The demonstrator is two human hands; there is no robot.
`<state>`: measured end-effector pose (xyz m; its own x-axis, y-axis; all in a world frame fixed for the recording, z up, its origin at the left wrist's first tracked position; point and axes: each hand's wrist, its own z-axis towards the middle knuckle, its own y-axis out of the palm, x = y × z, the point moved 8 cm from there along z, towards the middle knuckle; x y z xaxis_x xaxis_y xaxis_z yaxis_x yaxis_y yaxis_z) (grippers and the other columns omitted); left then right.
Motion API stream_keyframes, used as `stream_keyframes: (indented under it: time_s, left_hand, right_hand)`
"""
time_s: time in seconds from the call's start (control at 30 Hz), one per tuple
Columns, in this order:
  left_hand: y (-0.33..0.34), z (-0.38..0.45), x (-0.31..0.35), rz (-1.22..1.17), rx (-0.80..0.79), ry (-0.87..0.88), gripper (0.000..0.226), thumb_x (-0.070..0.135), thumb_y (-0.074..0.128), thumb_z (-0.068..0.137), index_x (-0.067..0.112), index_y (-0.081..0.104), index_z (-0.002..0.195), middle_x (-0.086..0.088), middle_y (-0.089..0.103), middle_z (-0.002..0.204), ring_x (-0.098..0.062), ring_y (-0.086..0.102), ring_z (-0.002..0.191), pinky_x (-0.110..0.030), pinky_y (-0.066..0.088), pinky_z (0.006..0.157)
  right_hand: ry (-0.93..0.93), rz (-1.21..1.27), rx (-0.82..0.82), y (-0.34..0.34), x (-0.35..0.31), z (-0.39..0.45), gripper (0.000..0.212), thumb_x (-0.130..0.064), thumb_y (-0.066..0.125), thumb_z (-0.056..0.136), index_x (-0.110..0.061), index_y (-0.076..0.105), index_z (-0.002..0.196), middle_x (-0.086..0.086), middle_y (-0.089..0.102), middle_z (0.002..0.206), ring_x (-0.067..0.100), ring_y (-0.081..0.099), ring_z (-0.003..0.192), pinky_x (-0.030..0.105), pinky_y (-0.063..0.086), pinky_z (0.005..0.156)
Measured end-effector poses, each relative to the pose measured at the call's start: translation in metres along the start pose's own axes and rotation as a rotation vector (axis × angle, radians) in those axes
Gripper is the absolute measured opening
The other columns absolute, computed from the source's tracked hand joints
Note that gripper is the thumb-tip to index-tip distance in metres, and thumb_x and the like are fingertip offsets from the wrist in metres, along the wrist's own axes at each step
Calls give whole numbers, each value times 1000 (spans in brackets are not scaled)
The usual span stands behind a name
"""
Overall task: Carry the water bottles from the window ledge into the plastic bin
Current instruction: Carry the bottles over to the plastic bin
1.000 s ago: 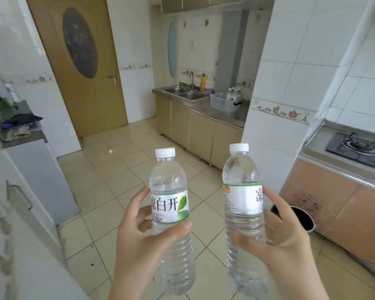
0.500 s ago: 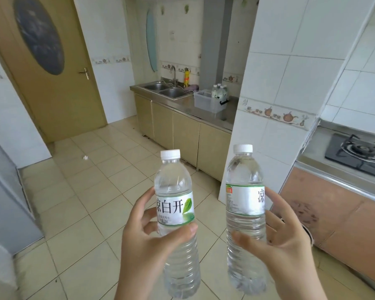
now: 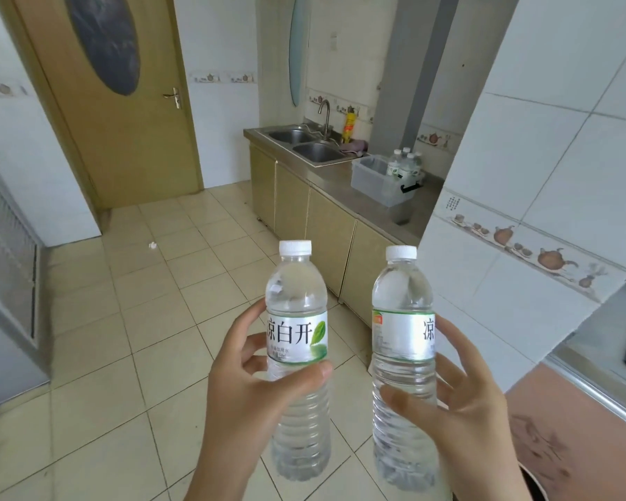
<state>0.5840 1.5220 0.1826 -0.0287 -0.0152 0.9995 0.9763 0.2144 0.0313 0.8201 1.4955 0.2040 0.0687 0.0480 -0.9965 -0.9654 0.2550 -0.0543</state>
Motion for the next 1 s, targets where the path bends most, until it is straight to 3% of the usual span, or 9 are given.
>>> stream_keyframes:
  time_s: [0.13,0.23,0.47,0.57,0.77,0.9,1.0]
  left_hand:
    - [23,64,-7,29,0,3,89,37,92,37,66,53,112,16,73,102,-12,67,101,-44,55,91]
    - [39,122,-13,48,-32,8,88,38,92,37,67,53,110,19,73,100,-11,67,99,-40,55,88]
    - [75,276,-7,76,-108,24,86,41,91,36,70,52,107,19,72,100,1,68,88,-28,54,75]
    - [93,332,0,85,-141,34,90,41,91,36,65,53,113,15,71,104,-3,69,91,-35,58,80]
    - [136,427,-1,85,-201,47,85,41,91,34,67,54,106,15,72,103,-6,69,92,-38,59,82]
    - [166,487,-11,84,-218,40,85,40,91,34,66,55,107,12,73,105,-7,70,95,-37,60,80]
    - [193,536,-21,87,-220,38,86,39,91,35,64,55,108,10,72,104,-5,70,92,-29,58,76]
  right_hand:
    - [22,23,-9,6,10,68,86,-8,84,46,-49,56,116,-8,75,101,13,72,89,46,52,85]
    - [32,41,15,19,20,121,88,-10,84,44,-49,56,117,-7,75,102,14,72,91,43,55,80]
    - [36,87,121,57,26,251,91,-8,86,41,-45,57,118,-4,76,98,18,73,87,48,54,82]
    - [30,100,151,66,22,298,92,-3,93,41,-45,58,116,-5,76,96,18,73,84,42,55,75]
    - [26,99,198,71,25,390,85,12,82,52,-45,56,110,-20,74,86,8,72,79,21,55,59]
    - [26,88,215,70,35,454,85,14,82,51,-39,57,113,-18,75,86,8,72,79,29,52,66]
    - [11,87,221,67,47,510,86,15,82,51,-35,60,117,-7,76,93,15,73,82,35,57,71]
